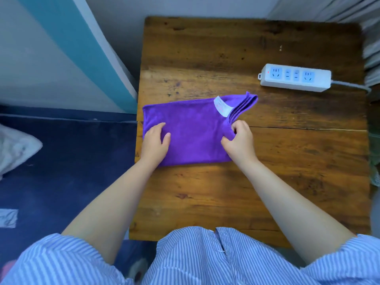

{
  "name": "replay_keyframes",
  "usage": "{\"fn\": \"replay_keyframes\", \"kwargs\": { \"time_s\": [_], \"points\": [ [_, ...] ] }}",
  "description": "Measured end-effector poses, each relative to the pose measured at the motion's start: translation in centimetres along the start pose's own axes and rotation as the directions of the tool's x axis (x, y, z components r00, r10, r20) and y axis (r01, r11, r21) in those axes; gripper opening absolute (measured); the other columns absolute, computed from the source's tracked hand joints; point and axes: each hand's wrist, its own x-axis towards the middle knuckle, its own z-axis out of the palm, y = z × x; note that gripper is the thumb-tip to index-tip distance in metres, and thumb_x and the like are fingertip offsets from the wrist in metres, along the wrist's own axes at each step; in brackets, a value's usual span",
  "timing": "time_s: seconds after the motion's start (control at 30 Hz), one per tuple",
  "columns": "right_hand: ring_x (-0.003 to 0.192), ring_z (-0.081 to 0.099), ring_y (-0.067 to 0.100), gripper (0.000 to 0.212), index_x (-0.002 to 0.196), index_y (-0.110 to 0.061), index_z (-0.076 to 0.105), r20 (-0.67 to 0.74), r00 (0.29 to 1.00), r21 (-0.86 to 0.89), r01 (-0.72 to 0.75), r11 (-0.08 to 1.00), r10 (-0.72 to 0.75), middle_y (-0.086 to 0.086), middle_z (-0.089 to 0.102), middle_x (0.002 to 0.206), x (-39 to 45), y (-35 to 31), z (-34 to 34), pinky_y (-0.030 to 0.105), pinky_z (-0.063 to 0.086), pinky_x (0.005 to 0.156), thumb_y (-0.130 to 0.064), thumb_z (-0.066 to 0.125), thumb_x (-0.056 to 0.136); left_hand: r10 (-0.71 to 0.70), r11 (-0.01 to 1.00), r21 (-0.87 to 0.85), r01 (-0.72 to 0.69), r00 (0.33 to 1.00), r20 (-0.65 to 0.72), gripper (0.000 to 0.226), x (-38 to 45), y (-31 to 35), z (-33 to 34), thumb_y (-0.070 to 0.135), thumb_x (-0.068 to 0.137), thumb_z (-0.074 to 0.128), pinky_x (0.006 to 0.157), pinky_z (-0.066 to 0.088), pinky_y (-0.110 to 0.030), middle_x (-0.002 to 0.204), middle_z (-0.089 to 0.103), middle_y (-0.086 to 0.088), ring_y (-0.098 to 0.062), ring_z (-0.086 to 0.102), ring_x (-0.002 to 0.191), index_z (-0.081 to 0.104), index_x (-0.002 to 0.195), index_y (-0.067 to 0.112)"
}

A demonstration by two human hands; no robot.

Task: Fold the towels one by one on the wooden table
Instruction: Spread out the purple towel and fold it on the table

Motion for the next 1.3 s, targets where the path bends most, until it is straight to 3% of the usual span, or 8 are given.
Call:
{"fn": "replay_keyframes", "kwargs": {
  "time_s": [0.3, 0.47, 0.63, 0.73, 0.8, 1.03, 1.2, 1.3],
  "points": [
    [0.077, 0.036, 0.018, 0.051, 0.059, -0.027, 0.022, 0.068, 0.992, -0.082, 0.109, 0.991, -0.103, -0.015, 0.028, 0.071, -1.0, -1.5, 3.0, 0.018, 0.024, 0.056, 0.009, 0.055, 0.071, 0.044, 0.895, -0.435, -0.097, 0.99, -0.131, 0.02, 0.6, 5.5, -1.5, 0.012, 0.09, 0.054, 0.071, 0.036, 0.0, 0.103, 0.064, -0.006, -0.007, 0.053, 0.094, 0.066, 0.103, 0.002],
    [0.078, 0.04, 0.019, 0.041, 0.062, -0.021, 0.03, 0.094, 0.991, -0.034, 0.103, 0.994, -0.1, 0.005, 0.039, 0.082, -1.1, -0.6, 2.9, 0.021, 0.022, 0.06, 0.011, 0.056, 0.07, 0.001, 0.945, -0.326, 0.031, 0.995, 0.098, 0.03, 1.6, 6.8, 0.0, 0.026, 0.091, 0.053, 0.065, 0.036, -0.024, 0.074, 0.056, -0.008, -0.013, 0.047, 0.073, 0.065, 0.071, 0.006],
    [0.08, 0.043, 0.018, 0.029, 0.074, -0.01, 0.041, 0.188, 0.979, 0.029, 0.07, 0.997, -0.074, 0.007, 0.046, 0.086, -1.5, 0.4, 3.2, 0.017, 0.028, 0.061, 0.009, 0.061, 0.068, -0.151, 0.902, -0.37, 0.223, 0.965, 0.213, 0.053, 2.4, 6.4, 1.0, 0.025, 0.093, 0.048, 0.052, 0.017, -0.031, 0.042, 0.021, 0.007, -0.011, 0.019, 0.047, 0.022, 0.047, 0.022],
    [0.091, 0.05, 0.016, 0.026, 0.073, -0.011, 0.049, 0.22, 0.975, 0.141, -0.015, 0.99, -0.016, 0.012, 0.062, 0.104, -1.8, 1.1, 3.4, 0.011, 0.034, 0.071, 0.009, 0.065, 0.068, -0.156, 0.934, -0.3, 0.192, 0.978, 0.14, 0.015, 2.5, 6.7, 0.8, 0.022, 0.087, 0.058, 0.07, 0.041, -0.033, 0.077, 0.06, -0.002, -0.02, 0.053, 0.073, 0.062, 0.076, 0.013],
    [0.1, 0.054, 0.017, 0.021, 0.076, -0.009, 0.056, 0.225, 0.974, 0.176, -0.068, 0.982, 0.027, 0.01, 0.062, 0.114, -1.9, 1.5, 3.7, 0.012, 0.033, 0.079, 0.008, 0.067, 0.069, -0.191, 0.956, -0.214, 0.202, 0.979, 0.069, 0.032, 2.6, 6.3, 1.0, 0.019, 0.081, 0.065, 0.087, 0.042, -0.034, 0.111, 0.054, -0.01, -0.023, 0.052, 0.101, 0.054, 0.109, 0.006],
    [0.114, 0.048, 0.016, 0.04, 0.111, 0.004, 0.06, 0.27, 0.963, 0.151, -0.035, 0.988, -0.007, 0.014, 0.054, 0.128, -2.5, 2.4, 3.4, 0.007, 0.027, 0.093, 0.01, 0.064, 0.072, -0.153, 0.875, -0.434, 0.217, 0.972, 0.176, 0.025, 1.9, 6.0, 1.8, 0.031, 0.094, 0.047, 0.075, 0.039, -0.032, 0.078, 0.055, -0.002, -0.018, 0.05, 0.079, 0.051, 0.077, 0.013],
    [0.11, 0.049, 0.019, 0.049, 0.112, 0.01, 0.057, 0.173, 0.969, 0.419, -0.236, 0.877, 0.178, 0.021, 0.054, 0.122, -2.8, 3.0, 2.5, 0.007, 0.041, 0.09, 0.027, 0.034, 0.072, -0.028, 0.942, -0.321, 0.099, 0.975, 0.219, 0.048, 0.7, 5.2, 2.9, 0.034, 0.078, 0.07, 0.091, 0.042, -0.026, 0.114, 0.06, -0.001, -0.015, 0.054, 0.104, 0.053, 0.117, 0.012],
    [0.101, 0.052, 0.019, 0.043, 0.103, 0.006, 0.062, 0.073, 0.953, 0.449, -0.293, 0.844, 0.292, 0.025, 0.06, 0.115, -2.4, 3.9, 1.7, 0.028, 0.045, 0.093, 0.023, 0.035, 0.076, 0.031, 0.978, -0.209, 0.014, 0.977, 0.209, 0.067, -0.1, 4.4, 3.8, 0.027, 0.072, 0.075, 0.094, 0.037, -0.025, 0.129, 0.052, -0.001, -0.017, 0.047, 0.12, 0.042, 0.129, 0.014]
  ]
}}
